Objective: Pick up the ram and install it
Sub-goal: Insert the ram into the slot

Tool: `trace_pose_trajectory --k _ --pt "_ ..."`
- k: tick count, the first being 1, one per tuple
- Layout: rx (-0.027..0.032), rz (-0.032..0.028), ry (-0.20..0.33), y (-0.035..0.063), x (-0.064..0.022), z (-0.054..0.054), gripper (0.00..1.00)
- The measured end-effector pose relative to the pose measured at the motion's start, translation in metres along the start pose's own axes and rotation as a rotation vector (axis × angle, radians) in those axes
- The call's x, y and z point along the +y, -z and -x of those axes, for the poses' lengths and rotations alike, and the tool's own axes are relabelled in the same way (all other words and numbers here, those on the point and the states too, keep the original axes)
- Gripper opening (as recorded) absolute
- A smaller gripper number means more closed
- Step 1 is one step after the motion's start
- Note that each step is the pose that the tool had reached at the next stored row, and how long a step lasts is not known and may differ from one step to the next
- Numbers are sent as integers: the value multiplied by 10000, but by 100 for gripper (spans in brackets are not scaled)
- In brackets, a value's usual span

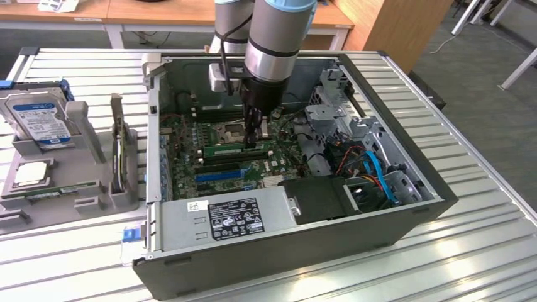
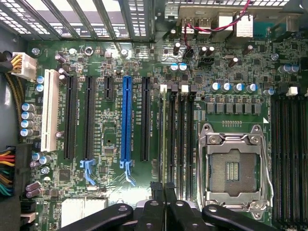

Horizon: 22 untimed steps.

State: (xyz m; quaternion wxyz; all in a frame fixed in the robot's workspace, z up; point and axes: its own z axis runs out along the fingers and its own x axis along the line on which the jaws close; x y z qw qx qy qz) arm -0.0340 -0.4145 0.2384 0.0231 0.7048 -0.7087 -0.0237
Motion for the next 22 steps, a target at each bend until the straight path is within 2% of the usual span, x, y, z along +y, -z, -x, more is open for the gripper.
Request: trace_pose_trajectory --k 5,10,22 --pt "0 0 1 0 -1 -2 12" --pt "0 -46 1 -22 -2 -2 12" --pt "3 -46 1 -39 -3 -2 12"
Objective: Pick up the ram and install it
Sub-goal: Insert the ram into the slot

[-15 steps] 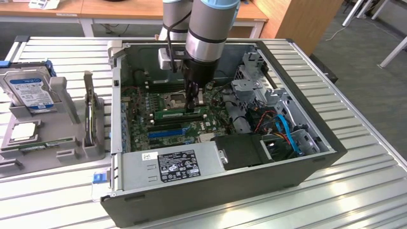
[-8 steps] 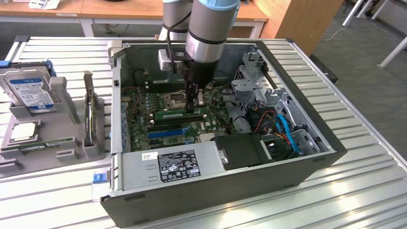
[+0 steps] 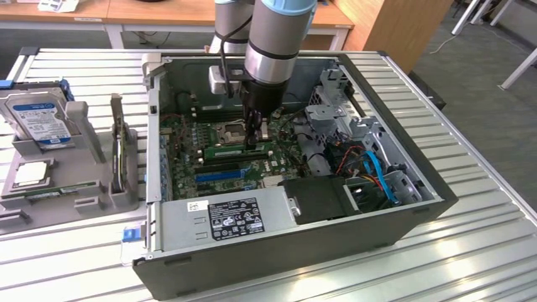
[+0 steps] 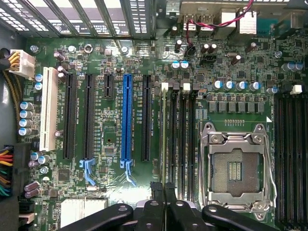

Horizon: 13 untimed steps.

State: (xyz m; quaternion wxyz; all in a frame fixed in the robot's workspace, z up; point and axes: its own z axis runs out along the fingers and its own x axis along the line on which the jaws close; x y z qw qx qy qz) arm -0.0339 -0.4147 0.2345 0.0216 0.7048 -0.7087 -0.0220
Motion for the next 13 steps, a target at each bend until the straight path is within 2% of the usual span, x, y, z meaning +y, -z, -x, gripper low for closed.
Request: trace_pose_trajectory --k 13 --pt "-3 -1 1 -18 -2 11 12"
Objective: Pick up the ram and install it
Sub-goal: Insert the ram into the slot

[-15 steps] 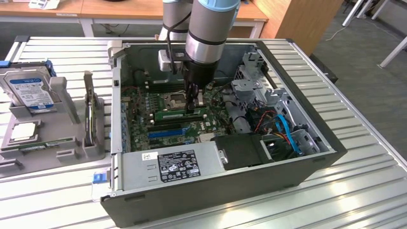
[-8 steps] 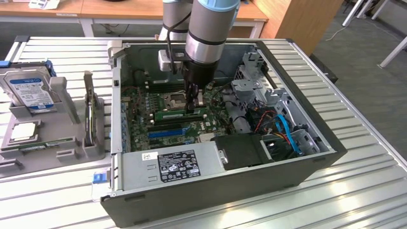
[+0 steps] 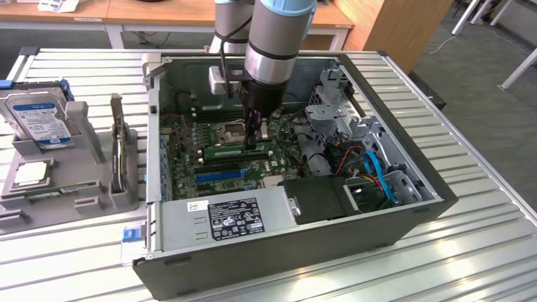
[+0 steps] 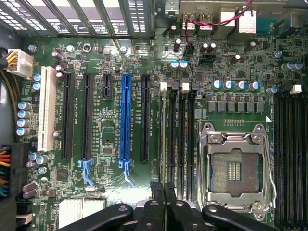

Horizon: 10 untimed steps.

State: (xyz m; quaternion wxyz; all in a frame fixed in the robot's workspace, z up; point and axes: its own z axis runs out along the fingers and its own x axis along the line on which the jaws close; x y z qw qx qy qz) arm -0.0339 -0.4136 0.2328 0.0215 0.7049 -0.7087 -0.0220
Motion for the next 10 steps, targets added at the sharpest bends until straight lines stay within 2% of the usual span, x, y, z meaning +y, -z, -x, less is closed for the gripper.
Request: trace_pose_trajectory --k 10 --pt "0 0 0 -20 -1 4 12"
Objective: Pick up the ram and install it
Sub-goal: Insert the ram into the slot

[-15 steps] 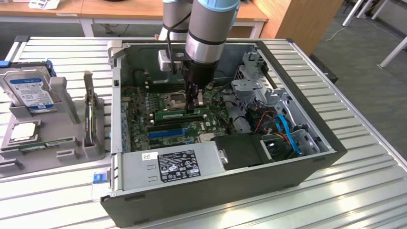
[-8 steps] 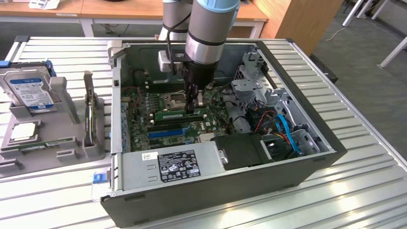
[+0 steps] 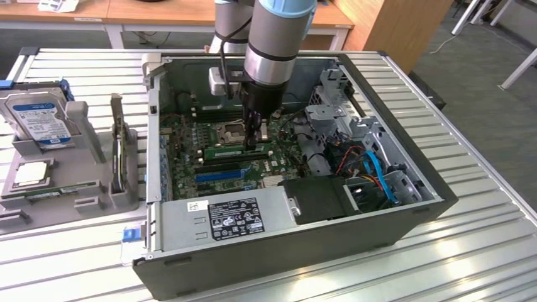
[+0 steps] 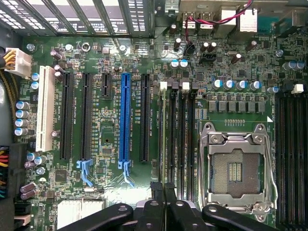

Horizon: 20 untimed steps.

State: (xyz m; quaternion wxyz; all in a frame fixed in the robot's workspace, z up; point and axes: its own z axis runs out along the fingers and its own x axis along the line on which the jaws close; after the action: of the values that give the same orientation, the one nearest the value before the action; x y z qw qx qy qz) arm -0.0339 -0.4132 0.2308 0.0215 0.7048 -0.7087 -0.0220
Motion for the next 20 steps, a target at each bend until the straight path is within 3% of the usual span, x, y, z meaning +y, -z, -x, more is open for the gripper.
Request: trace_pose_trajectory --k 20 --pt "0 1 0 -5 3 5 12"
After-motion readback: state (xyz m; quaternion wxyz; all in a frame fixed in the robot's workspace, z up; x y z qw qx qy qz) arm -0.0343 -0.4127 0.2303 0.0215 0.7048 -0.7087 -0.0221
